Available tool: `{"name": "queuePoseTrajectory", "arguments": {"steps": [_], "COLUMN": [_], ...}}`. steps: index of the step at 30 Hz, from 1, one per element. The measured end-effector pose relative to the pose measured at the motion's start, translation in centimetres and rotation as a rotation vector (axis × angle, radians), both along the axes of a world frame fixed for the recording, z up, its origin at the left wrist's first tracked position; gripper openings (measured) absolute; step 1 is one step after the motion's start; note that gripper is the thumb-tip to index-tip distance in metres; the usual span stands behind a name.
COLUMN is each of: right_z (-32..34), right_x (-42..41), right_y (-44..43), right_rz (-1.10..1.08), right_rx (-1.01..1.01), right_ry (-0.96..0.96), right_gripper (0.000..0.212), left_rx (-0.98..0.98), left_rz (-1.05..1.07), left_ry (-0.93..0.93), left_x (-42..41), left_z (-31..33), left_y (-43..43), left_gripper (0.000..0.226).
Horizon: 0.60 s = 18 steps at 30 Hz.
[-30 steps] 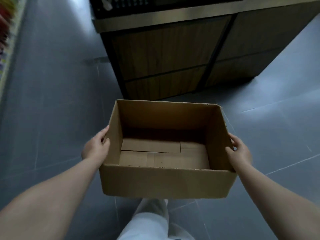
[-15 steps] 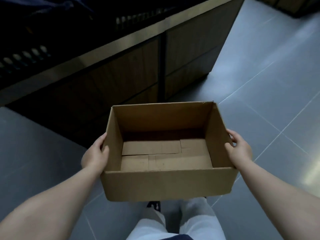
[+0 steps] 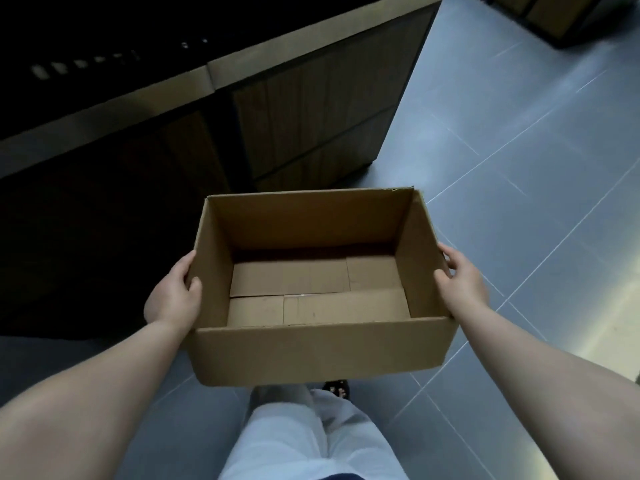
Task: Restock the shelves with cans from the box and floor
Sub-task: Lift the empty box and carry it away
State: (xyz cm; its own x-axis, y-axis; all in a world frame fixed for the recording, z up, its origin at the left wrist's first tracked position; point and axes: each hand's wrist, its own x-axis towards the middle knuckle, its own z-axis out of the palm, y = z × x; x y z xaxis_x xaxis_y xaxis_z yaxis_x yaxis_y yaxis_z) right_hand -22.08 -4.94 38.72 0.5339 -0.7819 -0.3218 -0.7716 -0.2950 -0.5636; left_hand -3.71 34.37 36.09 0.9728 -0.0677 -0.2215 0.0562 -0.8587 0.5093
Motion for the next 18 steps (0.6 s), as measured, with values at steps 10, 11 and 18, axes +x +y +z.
{"name": "queuePoseTrajectory", "arguments": {"steps": [10,11,18], "right_z": [-3.4,-3.8,-8.1], "right_x": [11.3,12.5,20.2], "right_y": [-14.2,-15.6,-24.7], "right_rz": [0.07,0.075,0.14], "right_rx": [-0.063,-0.064,-0.039], "right_ry": [0.092,0.111,0.212], "right_gripper": [0.048,0.048,0.049], "left_rx": [0.056,0.064,0.115], "left_rz": [0.114,0.122,0.147], "left_ry": [0.071,0.082,0.147], "left_x": [8.8,9.8,14.5], "left_z": [-4.5,-4.9,-7.0], "left_y": [-14.3,-15.7,-24.0], "left_gripper": [0.05,0.05,0.052]}}
